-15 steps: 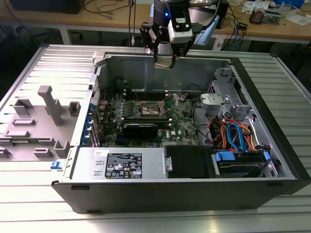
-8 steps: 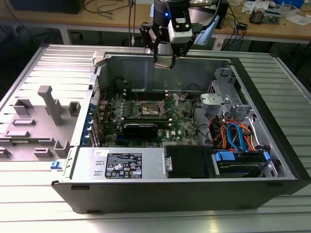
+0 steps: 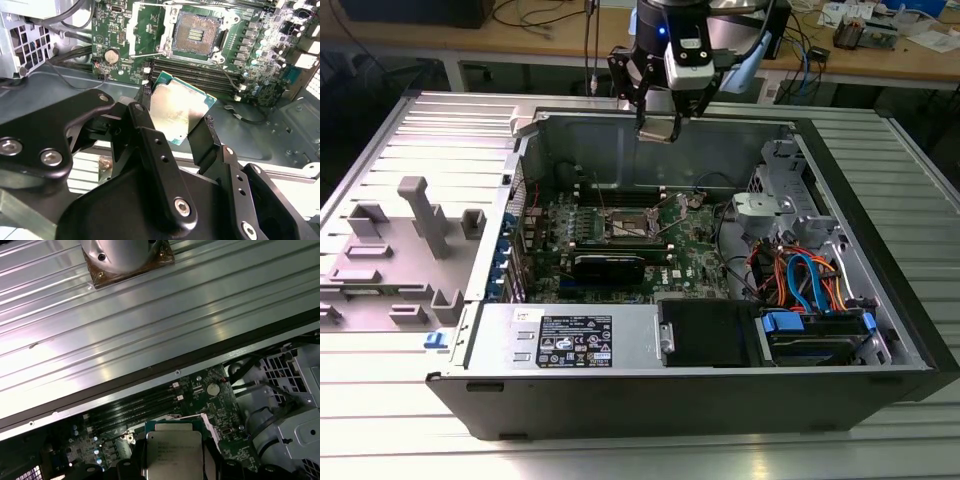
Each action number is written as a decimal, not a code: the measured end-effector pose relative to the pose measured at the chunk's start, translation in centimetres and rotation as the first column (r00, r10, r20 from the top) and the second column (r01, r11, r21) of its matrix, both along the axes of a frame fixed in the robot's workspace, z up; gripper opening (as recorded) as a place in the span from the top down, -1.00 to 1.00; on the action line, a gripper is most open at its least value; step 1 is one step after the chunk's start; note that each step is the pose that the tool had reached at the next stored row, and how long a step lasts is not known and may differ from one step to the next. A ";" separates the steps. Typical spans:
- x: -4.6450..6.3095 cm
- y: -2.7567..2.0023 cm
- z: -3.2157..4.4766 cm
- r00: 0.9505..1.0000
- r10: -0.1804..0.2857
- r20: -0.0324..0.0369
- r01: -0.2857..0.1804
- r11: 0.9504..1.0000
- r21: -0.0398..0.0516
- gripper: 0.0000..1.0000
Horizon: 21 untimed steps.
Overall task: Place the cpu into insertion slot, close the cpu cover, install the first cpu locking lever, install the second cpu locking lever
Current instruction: 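Place the cpu into insertion slot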
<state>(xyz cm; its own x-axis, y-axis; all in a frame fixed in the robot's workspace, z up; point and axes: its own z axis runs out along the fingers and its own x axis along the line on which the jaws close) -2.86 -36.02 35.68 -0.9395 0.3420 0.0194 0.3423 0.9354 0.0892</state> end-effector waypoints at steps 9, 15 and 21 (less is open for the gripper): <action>0.0 -0.04 -0.16 0.996 -0.087 0.000 0.087 0.996 0.000 -0.09; 0.0 -0.07 -0.26 0.991 -0.131 0.000 0.131 0.991 0.000 -0.09; 0.0 -0.07 -0.32 0.990 -0.144 0.000 0.144 0.990 0.000 -0.09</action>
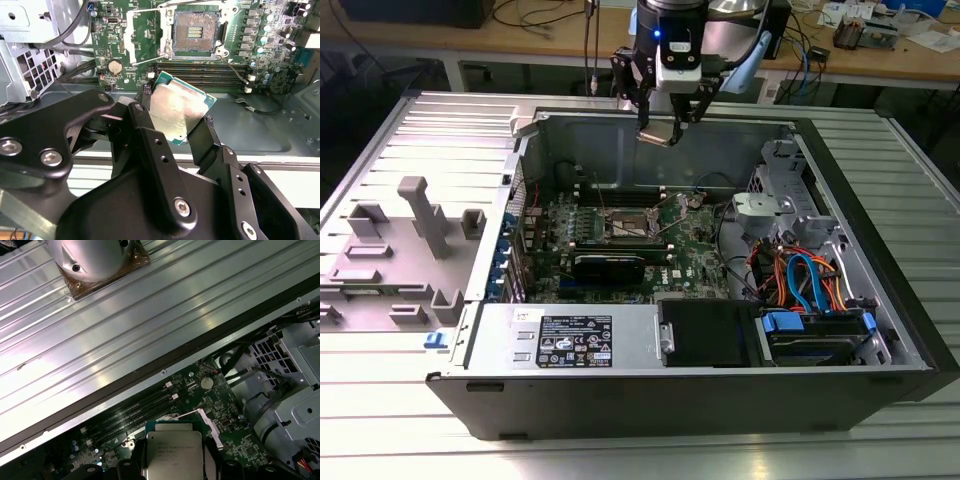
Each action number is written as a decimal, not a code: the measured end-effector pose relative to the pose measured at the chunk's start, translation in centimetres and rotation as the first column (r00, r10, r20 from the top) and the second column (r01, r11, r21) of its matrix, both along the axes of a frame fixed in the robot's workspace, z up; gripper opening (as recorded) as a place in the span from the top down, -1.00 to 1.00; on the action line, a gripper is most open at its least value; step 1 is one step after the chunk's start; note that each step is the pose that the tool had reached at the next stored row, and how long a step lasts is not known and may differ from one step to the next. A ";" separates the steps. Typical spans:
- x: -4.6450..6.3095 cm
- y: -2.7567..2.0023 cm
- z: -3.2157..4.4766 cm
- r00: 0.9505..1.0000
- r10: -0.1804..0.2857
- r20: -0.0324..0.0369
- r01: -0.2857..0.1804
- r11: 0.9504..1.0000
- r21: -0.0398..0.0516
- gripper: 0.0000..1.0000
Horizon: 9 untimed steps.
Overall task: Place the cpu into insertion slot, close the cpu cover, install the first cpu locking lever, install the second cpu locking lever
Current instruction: 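Place the cpu into insertion slot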
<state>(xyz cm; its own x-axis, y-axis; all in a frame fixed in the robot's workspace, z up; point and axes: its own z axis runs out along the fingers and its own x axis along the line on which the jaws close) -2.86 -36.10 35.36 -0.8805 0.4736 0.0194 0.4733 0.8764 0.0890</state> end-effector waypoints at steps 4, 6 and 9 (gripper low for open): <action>0.0 -0.01 -0.03 1.000 -0.002 0.000 0.002 1.000 0.000 -0.09; 0.0 -0.03 -0.04 1.000 -0.004 0.000 0.004 1.000 0.000 -0.09; 0.0 -0.04 -0.06 1.000 -0.006 0.000 0.006 1.000 0.000 -0.09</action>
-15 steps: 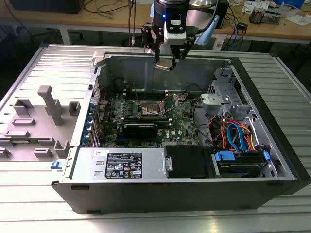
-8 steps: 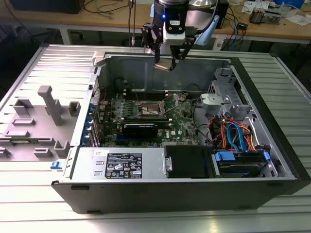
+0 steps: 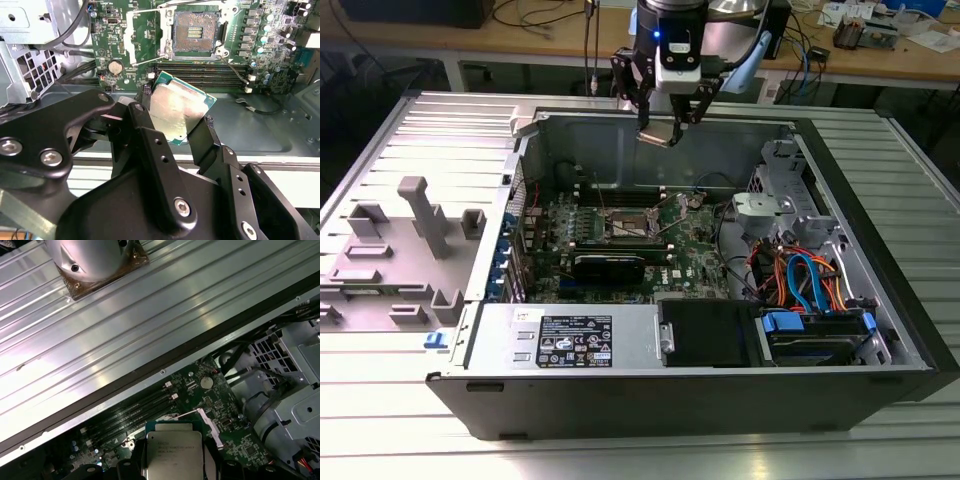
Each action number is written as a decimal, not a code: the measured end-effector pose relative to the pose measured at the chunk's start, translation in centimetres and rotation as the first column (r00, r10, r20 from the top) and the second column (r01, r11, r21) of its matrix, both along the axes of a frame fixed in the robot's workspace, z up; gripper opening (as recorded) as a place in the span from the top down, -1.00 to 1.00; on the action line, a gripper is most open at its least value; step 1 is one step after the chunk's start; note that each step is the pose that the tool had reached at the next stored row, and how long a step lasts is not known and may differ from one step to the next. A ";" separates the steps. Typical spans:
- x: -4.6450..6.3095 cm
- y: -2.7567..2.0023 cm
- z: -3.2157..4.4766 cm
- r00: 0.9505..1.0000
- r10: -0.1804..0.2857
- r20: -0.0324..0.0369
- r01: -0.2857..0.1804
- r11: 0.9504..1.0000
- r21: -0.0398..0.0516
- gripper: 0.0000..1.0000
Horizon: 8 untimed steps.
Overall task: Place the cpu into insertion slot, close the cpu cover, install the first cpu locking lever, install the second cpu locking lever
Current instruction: 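Place the cpu into insertion slot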
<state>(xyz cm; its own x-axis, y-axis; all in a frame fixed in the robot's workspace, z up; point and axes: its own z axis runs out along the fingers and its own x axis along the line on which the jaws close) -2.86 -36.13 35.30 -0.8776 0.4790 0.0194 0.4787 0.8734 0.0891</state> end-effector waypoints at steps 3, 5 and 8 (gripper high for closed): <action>0.0 0.00 -0.01 1.000 -0.002 0.000 0.002 1.000 0.000 -0.09; 0.0 0.00 -0.02 1.000 -0.003 0.000 0.003 1.000 0.000 -0.09; 0.0 0.00 -0.04 1.000 -0.004 0.000 0.004 1.000 0.000 -0.09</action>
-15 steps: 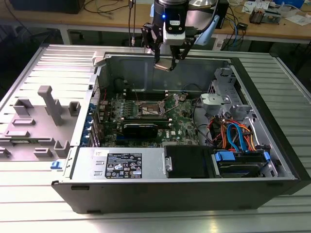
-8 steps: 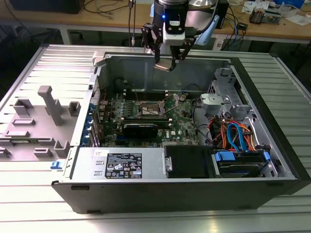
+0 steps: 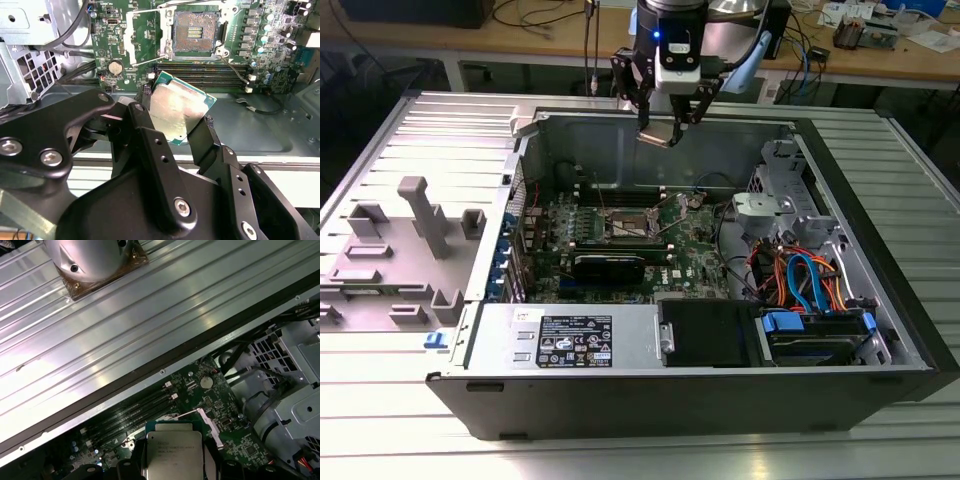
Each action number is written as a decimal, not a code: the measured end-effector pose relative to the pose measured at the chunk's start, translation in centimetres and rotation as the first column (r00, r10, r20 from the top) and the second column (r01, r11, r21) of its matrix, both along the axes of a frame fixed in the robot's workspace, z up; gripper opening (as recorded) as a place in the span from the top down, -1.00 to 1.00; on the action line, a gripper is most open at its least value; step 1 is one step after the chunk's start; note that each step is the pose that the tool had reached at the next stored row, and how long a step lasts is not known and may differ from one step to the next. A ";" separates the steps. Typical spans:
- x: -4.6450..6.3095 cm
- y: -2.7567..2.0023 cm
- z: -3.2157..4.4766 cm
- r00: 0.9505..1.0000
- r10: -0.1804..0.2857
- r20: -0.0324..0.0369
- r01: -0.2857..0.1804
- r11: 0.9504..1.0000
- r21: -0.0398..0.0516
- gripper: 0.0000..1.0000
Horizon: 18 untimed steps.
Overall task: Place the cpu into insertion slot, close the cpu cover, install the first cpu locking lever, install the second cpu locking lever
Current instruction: 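Place the cpu into insertion slot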
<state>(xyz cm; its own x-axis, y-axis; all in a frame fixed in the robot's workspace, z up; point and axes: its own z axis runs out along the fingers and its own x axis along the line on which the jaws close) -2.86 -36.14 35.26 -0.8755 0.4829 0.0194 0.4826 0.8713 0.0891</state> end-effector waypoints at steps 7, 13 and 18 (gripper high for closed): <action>0.0 0.00 -0.03 1.000 -0.005 0.000 0.005 1.000 0.000 -0.09; 0.0 0.00 -0.05 1.000 -0.010 0.000 0.010 1.000 0.000 -0.09; 0.0 0.00 -0.07 1.000 -0.013 0.000 0.013 1.000 0.000 -0.09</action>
